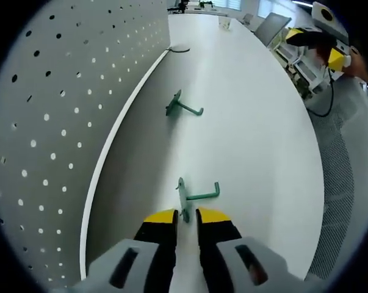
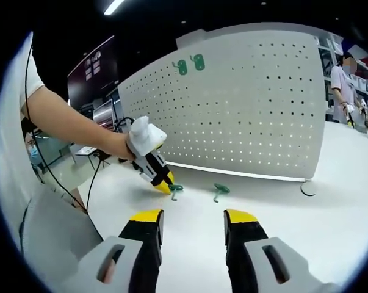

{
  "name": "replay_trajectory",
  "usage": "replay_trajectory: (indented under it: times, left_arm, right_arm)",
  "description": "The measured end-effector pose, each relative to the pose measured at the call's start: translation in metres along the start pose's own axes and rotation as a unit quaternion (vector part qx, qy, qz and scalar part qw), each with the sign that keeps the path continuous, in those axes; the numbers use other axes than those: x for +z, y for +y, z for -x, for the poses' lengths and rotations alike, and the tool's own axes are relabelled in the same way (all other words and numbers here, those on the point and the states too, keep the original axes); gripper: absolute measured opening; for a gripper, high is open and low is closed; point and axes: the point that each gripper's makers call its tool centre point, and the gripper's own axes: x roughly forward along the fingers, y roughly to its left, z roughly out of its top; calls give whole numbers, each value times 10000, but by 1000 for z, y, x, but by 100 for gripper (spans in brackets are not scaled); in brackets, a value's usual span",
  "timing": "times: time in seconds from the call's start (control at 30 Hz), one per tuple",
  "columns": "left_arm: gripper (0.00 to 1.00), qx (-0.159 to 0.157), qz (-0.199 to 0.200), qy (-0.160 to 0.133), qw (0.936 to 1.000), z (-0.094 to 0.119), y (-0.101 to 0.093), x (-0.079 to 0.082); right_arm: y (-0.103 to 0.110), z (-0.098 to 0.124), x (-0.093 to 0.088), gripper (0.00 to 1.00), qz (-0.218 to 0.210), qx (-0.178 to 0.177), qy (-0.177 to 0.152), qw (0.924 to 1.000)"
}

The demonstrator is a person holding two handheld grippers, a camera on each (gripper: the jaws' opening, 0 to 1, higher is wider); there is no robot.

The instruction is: Insert the hook assembly into the mounting plate slot until the hook locks in place.

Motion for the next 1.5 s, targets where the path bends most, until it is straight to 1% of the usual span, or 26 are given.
replay_trajectory:
  times: [0.03, 0.1, 0.3, 0.33, 0.4, 0.47, 0.57, 0.7, 0.77, 0.83, 0.9, 0.93, 0.97, 1.0, 1.07, 1.1, 1.13, 1.17, 1.2, 1.23, 1.27, 1.3, 1.33, 1.4, 1.5]
  left_arm:
    - [12, 16, 4, -4, 10000, 0, 0, 0]
    - [6, 17, -35, 11, 10000, 0, -1, -1]
    - [4, 76, -78, 4, 9999, 0, 0, 0]
    - [3, 103, -20, 21, 9999, 0, 0, -1]
    - [2, 98, -9, 20, 9999, 0, 0, 0]
    - [2, 104, 2, 36, 9999, 0, 0, 0]
    - [2, 103, -61, 13, 9999, 1, 0, 0]
    - [2, 117, 35, -85, 9999, 1, 1, -1]
    - [1, 38, 171, -225, 9996, 2, -1, 0]
    - [1, 98, 228, -443, 9987, 6, 0, 3]
    - [1, 114, 376, -541, 9978, 11, 1, 1]
    - [1, 191, 328, -708, 9968, 14, 3, 4]
    - [1, 226, 390, -751, 9962, 18, 4, 3]
    - [1, 253, 381, -883, 9950, 21, 4, 6]
    - [1, 285, 335, -935, 9946, 26, 4, 6]
    - [1, 261, 404, -996, 9939, 29, 3, 7]
    - [1, 267, 464, -1086, 9926, 31, 3, 10]
    - [1, 366, 454, -1241, 9905, 36, 6, 14]
    - [1, 361, 449, -1259, 9904, 39, 6, 14]
    - [1, 344, 543, -1346, 9888, 41, 7, 17]
    - [1, 302, 720, -1501, 9856, 44, 6, 21]
    - [1, 348, 635, -1461, 9866, 45, 7, 19]
    - [1, 434, 673, -1514, 9852, 48, 9, 20]
    - [1, 405, 866, -1641, 9818, 53, 9, 23]
    - [1, 462, 883, -1751, 9795, 59, 9, 27]
  right_arm:
    - [0, 0, 0, 38, -4, -1, -2, 10000]
    - [0, 0, 0, 38, -19, 8, -5, 10000]
    - [0, 0, 1, 39, -49, 17, -26, 10000]
    - [1, 0, 1, 39, -59, 25, -41, 10000]
    - [1, 0, 0, 39, 9, 5, 5, 10000]
    - [4, -1, 0, 39, 24, 69, 26, 10000]
    - [3, 0, -1, 39, 36, 70, 36, 10000]
    - [4, -1, -1, 39, 9, 84, 57, 9999]
    - [4, -1, -2, 40, 22, 90, 80, 9999]
    - [4, -1, -2, 40, 9, 98, 71, 9999]
    - [3, -1, -3, 40, 4, 83, 74, 9999]
    - [3, -1, -3, 41, -13, 89, 72, 9999]
    - [4, -1, -3, 41, -17, 79, 101, 9999]
    - [4, -1, -4, 41, -11, 69, 124, 9999]
    - [4, -2, -6, 42, -33, 77, 174, 9998]
    - [4, -3, -8, 42, -14, 64, 204, 9998]
    - [4, -3, -9, 42, -20, 70, 231, 9997]
    - [5, -3, -9, 42, -51, 96, 240, 9997]
    - [5, -4, -10, 43, -44, 87, 259, 9996]
    - [5, -4, -11, 43, -27, 83, 277, 9996]
    - [6, -4, -11, 44, -37, 103, 286, 9995]
    - [6, -4, -12, 44, -37, 106, 302, 9995]
    - [6, -4, -12, 44, -25, 99, 309, 9995]
    - [5, -4, -12, 44, -36, 92, 310, 9995]
    - [5, -4, -12, 47, 12, 48, 307, 9995]
